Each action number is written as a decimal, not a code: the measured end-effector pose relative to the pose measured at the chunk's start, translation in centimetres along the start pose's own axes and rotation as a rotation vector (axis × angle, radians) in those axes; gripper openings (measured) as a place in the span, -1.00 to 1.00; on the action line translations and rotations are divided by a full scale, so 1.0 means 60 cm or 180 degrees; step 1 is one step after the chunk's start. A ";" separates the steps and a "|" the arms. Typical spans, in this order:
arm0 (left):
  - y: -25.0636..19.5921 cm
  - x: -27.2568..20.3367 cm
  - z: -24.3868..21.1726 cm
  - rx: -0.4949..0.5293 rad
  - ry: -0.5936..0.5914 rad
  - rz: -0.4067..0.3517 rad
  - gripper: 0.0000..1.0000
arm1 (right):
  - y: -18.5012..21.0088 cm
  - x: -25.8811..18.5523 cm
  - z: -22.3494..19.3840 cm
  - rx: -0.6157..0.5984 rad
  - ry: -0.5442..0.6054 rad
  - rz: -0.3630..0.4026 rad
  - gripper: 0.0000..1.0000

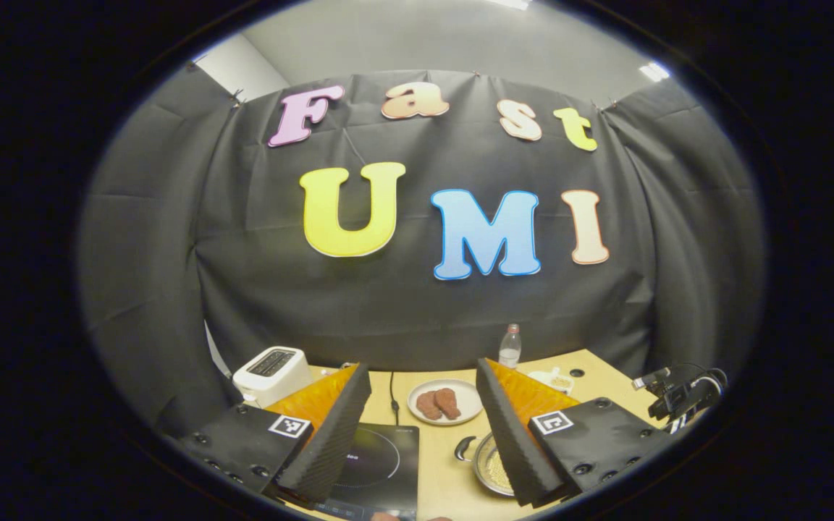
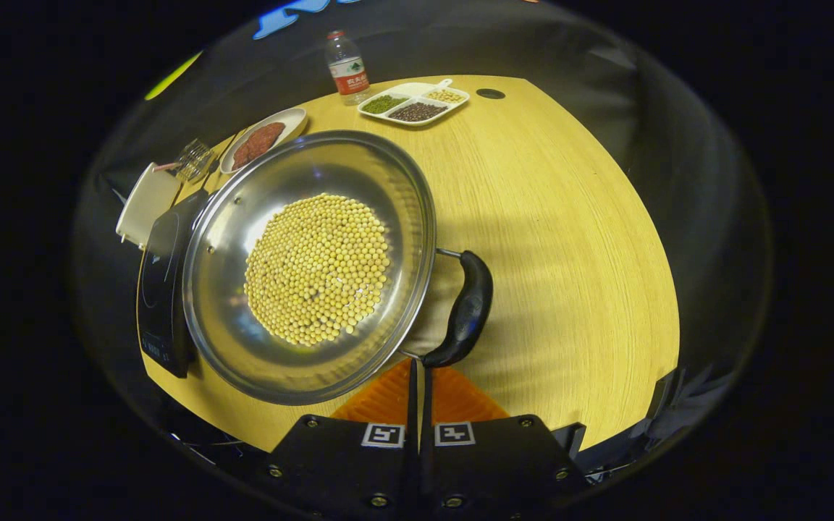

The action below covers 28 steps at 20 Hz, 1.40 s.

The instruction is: First push the handle of the pot to place it horizontally, then grasp the pot with both hands and set it on the induction cooktop.

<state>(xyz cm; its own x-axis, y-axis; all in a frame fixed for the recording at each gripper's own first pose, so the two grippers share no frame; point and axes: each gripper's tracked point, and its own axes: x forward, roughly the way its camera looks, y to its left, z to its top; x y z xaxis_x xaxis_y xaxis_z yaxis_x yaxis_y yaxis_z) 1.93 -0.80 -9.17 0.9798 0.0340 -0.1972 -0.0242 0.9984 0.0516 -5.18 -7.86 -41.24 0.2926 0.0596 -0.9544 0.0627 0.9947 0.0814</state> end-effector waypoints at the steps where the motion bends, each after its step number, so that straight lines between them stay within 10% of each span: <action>1: -0.003 -0.001 0.000 0.0005 -0.0002 -0.0003 0.92 | -0.006 -0.001 0.007 0.0026 -0.0019 -0.0010 -0.98; 24: -0.026 0.013 -0.039 0.0013 0.0138 -0.0055 0.83 | -0.070 0.025 0.123 -0.0152 -0.0432 -0.0263 -0.98; 26: -0.032 0.017 -0.049 -0.0028 0.0159 -0.0098 0.90 | -0.068 0.006 0.121 -0.0182 -0.0601 -0.0207 -0.74; 28: -0.046 0.023 -0.067 -0.0064 0.0210 -0.0199 0.90 | -0.065 -0.020 0.126 -0.0199 -0.0836 -0.0127 -0.02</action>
<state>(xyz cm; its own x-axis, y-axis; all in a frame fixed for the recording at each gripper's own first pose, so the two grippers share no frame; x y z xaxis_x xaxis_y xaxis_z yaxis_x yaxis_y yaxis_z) 2.56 -3.30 -13.53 0.9643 -0.0261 -0.2637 0.0319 0.9993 0.0178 1.44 -12.45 -38.23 0.5289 0.0046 -0.8487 0.0226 0.9996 0.0195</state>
